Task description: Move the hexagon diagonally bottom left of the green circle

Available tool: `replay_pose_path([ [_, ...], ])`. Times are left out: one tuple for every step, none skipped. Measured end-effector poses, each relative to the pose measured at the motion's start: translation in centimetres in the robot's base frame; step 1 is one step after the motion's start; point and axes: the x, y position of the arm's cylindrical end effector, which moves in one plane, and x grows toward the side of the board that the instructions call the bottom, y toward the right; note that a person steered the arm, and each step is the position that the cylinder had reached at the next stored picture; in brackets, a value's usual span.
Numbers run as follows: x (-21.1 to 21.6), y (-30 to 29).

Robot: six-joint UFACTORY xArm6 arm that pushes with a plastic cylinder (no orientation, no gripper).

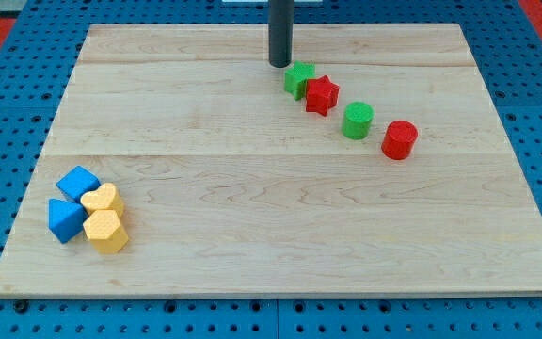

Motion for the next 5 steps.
replay_pose_path([
  [0.0, -2.7],
  [-0.1, -5.5],
  [6.5, -14.3],
  [14.5, -25.3],
  [22.2, -31.1],
])
